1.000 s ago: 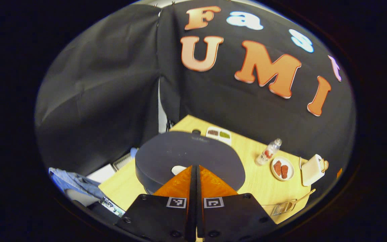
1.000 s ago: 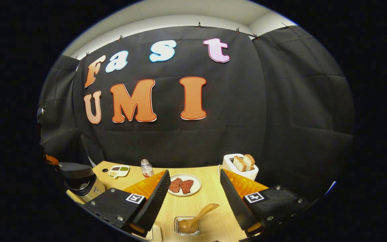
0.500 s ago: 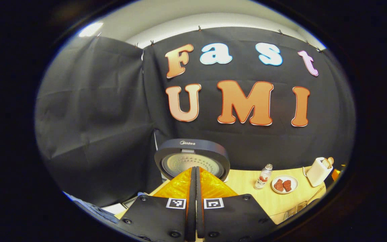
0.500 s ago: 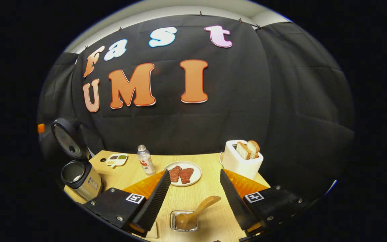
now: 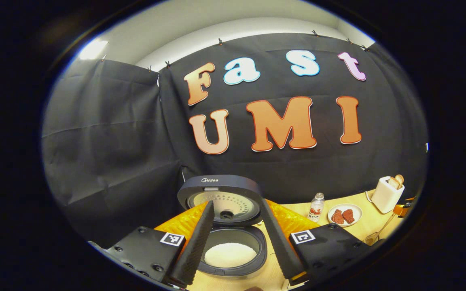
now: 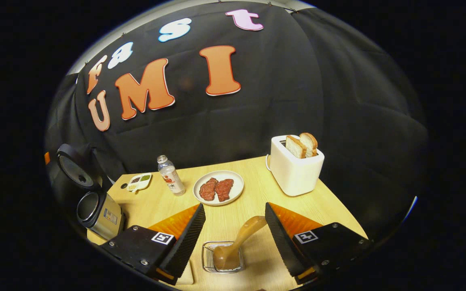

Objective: Close the left gripper, press the button to open the rice cooker; take a wooden spoon from the chopstick holder with the right hand, scoop a spoonful of rice and pour it into the rice cooker, then put the wooden spoon back into the chopstick holder.

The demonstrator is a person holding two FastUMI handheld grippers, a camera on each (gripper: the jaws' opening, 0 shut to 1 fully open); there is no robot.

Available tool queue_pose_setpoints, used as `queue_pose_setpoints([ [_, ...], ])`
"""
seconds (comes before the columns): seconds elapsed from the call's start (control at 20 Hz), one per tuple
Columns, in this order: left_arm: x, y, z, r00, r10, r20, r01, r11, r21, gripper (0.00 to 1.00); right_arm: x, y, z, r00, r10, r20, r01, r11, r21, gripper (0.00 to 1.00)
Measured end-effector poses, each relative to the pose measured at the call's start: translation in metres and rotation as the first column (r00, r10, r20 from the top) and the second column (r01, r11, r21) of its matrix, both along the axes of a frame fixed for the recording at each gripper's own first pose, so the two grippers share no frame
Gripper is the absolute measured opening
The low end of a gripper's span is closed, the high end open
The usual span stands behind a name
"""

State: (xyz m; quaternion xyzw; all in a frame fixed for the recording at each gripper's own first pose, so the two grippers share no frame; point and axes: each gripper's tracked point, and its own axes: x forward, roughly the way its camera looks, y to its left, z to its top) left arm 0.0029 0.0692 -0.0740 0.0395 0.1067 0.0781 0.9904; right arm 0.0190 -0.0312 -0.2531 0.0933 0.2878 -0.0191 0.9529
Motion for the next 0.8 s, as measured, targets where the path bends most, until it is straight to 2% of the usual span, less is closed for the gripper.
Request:
queue_pose_setpoints([
  [0.05, -0.002, 0.000, 0.000, 1.000, 0.008, -0.002, -0.008, 1.000, 0.007, 0.73, 0.003, -0.003, -0.006, 1.000, -0.011, -0.017, 0.012, 1.000, 0.013, 0.93],
  [0.1, -0.003, 0.002, -0.001, 1.000, 0.017, -0.003, -0.017, 1.000, 0.013, 0.81, 0.004, -0.004, -0.012, 0.999, -0.024, -0.040, 0.025, 0.999, 0.042, 0.92],
  [0.2, -0.007, 0.007, 0.002, 0.999, 0.045, 0.007, -0.045, 0.999, 0.021, 0.81, 0.004, -0.004, -0.024, 0.996, -0.048, -0.080, 0.056, 0.993, 0.108, 0.92],
  [0.35, -0.015, 0.009, 0.000, 0.998, 0.063, -0.003, -0.063, 0.998, 0.023, 0.81, -0.001, -0.006, -0.053, 0.985, -0.066, -0.159, 0.091, 0.984, 0.154, 0.91],
  [0.4, -0.018, 0.009, -0.001, 0.998, 0.069, -0.006, -0.069, 0.997, 0.029, 0.73, -0.003, -0.003, -0.059, 0.981, -0.056, -0.184, 0.089, 0.980, 0.179, 0.91],
  [0.55, -0.023, 0.008, -0.005, 0.997, 0.077, -0.019, -0.076, 0.996, 0.037, 0.73, -0.005, 0.006, -0.076, 0.969, -0.045, -0.242, 0.105, 0.965, 0.241, 0.86],
  [0.65, -0.027, 0.005, -0.007, 0.997, 0.077, -0.030, -0.076, 0.996, 0.041, 0.73, -0.005, 0.011, -0.083, 0.963, -0.039, -0.266, 0.116, 0.952, 0.282, 0.75],
  [0.8, -0.030, 0.000, -0.008, 0.997, 0.064, -0.042, -0.062, 0.996, 0.056, 0.73, -0.002, 0.016, -0.089, 0.956, -0.036, -0.292, 0.133, 0.939, 0.318, 0.49],
])
